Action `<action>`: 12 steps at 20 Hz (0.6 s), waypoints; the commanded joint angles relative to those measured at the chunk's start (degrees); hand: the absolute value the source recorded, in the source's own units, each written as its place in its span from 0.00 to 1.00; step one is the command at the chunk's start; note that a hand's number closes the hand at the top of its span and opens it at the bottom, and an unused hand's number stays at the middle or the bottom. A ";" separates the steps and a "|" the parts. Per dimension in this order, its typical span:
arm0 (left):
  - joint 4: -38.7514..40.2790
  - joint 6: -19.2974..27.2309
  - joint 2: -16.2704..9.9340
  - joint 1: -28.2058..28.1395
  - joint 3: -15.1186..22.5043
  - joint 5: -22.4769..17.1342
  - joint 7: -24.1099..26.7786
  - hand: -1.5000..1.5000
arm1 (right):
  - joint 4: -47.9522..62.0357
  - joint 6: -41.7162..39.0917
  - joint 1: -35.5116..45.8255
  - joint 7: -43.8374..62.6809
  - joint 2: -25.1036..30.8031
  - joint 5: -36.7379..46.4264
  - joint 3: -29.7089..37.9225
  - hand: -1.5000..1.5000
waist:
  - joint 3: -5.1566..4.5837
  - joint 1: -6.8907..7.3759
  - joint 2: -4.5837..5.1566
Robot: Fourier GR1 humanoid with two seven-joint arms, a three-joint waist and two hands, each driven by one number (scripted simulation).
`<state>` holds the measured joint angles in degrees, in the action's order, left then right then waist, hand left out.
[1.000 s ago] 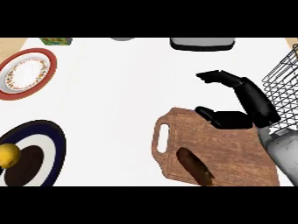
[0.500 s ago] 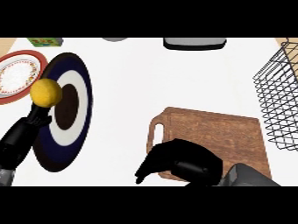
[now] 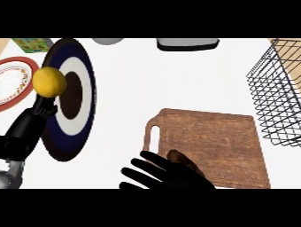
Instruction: Pick the sweet potato from the cutting board and place it in the basket
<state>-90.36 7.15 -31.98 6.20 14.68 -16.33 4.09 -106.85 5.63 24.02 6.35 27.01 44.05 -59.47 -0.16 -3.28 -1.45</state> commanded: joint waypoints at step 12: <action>2.43 -2.38 0.67 0.69 -1.35 0.10 2.43 0.50 | -23.75 -52.18 1.35 37.74 -0.22 5.12 -5.12 0.00 | -0.14 1.33 0.79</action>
<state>-89.74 6.44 -31.14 7.42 14.28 -15.99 4.12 -124.82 -34.12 27.75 35.55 29.21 51.82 -63.35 -0.35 -2.54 -1.09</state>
